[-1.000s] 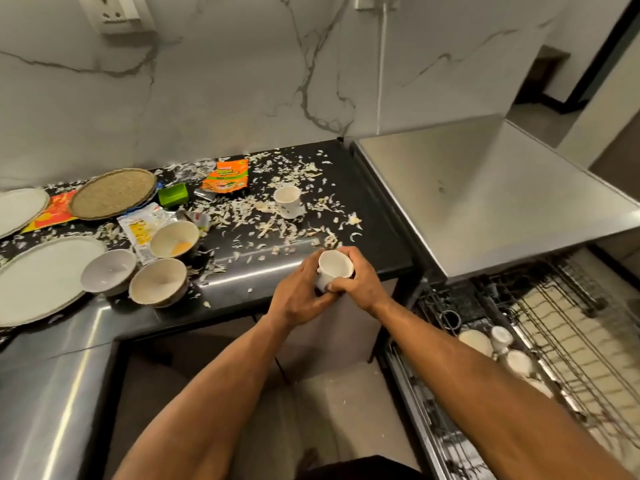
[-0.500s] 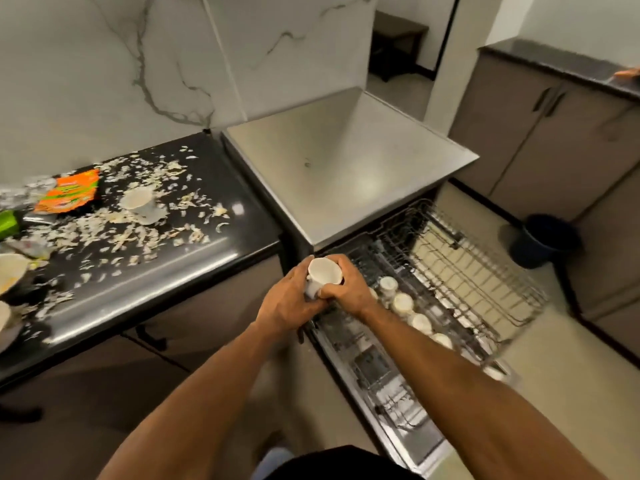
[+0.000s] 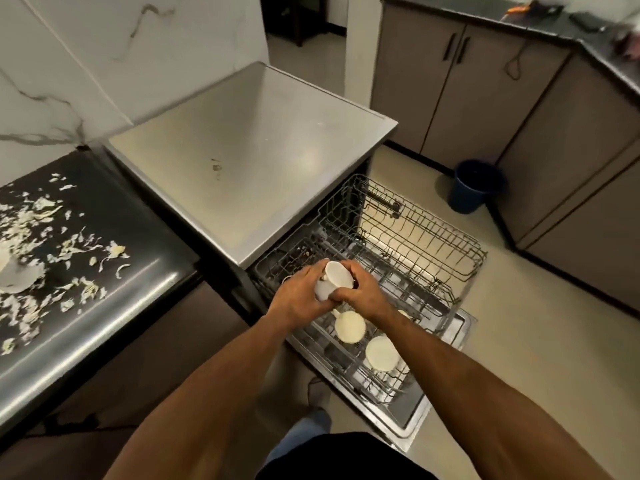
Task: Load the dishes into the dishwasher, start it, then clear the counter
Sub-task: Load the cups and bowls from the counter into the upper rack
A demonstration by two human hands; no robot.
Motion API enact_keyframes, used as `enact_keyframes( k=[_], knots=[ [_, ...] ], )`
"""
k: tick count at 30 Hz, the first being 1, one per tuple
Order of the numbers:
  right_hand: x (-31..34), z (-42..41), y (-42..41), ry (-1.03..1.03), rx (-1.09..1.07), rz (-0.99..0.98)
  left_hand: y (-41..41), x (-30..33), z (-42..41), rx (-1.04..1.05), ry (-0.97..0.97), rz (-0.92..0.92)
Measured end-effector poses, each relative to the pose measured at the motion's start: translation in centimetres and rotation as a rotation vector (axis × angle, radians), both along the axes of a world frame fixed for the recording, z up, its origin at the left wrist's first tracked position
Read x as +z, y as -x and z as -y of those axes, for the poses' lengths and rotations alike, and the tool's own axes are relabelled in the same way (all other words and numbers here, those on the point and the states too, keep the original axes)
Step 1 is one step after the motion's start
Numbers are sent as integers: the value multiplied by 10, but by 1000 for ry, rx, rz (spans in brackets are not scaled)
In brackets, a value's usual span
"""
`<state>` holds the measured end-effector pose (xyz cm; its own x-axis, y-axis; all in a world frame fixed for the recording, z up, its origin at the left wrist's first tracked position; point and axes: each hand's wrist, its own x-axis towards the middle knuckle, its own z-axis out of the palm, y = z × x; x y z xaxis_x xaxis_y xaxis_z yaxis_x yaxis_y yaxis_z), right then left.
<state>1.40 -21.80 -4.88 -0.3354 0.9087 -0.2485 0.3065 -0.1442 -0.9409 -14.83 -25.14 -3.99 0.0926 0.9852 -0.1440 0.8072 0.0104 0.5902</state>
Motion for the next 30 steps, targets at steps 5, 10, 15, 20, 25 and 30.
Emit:
enact_keyframes(
  k=[5,10,15,20,25,30],
  knots=[
    [-14,-30,-8,70,-40,64,-2,-13,-46,-98,104,-60],
    [-33,-56,-10,146,-69,61,-2,-30,-84,-183,159,-122],
    [-61,-73,-9,227,-130,84,-4,-61,-101,-191,231,-73],
    [-101,-94,-6,332,-148,41,-2,-102,-109,-10,297,161],
    [-134,-112,1,349,-129,33,1,-133,-118,88,303,209],
    [-153,-126,6,320,-165,-24,3,-155,-136,220,383,333]
  ],
)
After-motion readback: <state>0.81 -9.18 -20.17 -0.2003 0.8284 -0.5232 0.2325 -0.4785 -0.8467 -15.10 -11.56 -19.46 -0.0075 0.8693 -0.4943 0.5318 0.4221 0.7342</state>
